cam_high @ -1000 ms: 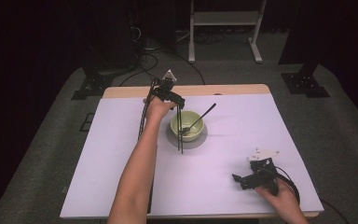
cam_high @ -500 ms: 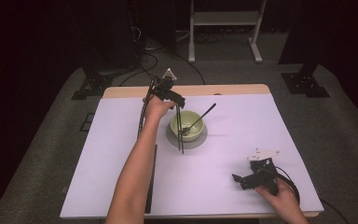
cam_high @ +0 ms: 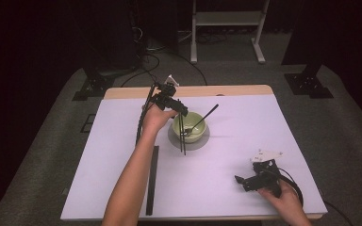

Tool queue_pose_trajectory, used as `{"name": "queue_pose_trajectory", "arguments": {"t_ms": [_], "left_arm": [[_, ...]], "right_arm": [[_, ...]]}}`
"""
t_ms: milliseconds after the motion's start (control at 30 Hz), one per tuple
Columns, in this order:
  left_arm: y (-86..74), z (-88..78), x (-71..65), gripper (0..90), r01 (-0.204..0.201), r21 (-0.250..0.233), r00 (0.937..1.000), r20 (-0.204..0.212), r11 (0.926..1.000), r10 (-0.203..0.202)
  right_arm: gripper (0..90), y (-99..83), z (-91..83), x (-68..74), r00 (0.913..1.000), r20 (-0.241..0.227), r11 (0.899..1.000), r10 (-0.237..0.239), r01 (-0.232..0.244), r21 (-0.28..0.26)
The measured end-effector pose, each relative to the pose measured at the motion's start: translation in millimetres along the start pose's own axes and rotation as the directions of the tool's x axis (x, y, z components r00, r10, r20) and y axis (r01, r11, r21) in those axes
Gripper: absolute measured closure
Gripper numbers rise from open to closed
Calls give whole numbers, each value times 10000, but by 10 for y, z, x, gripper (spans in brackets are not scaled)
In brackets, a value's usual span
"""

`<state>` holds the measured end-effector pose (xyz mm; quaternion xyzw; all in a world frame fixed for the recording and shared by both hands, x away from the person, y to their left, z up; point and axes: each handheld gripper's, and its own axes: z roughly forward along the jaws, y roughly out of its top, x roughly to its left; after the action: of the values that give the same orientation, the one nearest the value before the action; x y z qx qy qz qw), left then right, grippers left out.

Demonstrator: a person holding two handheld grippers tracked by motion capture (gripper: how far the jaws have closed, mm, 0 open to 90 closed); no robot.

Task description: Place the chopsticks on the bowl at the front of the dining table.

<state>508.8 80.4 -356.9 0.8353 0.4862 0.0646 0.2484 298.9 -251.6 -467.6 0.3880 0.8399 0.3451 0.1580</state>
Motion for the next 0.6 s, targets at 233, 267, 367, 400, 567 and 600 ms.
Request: {"name": "queue_pose_trajectory", "arguments": {"t_ms": [233,267,367,400,567,600], "left_arm": [[-128,42,-39,0,-105,65,9999,-91,9999,106],[-136,58,-39,0,-127,66,9999,-88,9999,127],[-167,108,-38,0,-177,217,9998,-76,9996,179],[-175,122,-40,0,-169,222,9998,-47,9996,170],[-200,168,-33,0,-169,333,9998,-86,9993,172],[-203,169,-27,0,-225,351,9997,-109,9991,229]], "right_arm": [[0,0,0,-1,10000,-1,10000,-9,9,-5],[0,0,0,-1,10000,-1,10000,-8,8,-1],[0,0,0,-1,10000,5,10000,-19,19,-1],[0,0,0,-1,10000,4,10000,-19,19,1],[0,0,0,-1,10000,-2,10000,-16,16,-3],[0,0,0,-1,10000,-1,10000,-19,19,-1]]}}
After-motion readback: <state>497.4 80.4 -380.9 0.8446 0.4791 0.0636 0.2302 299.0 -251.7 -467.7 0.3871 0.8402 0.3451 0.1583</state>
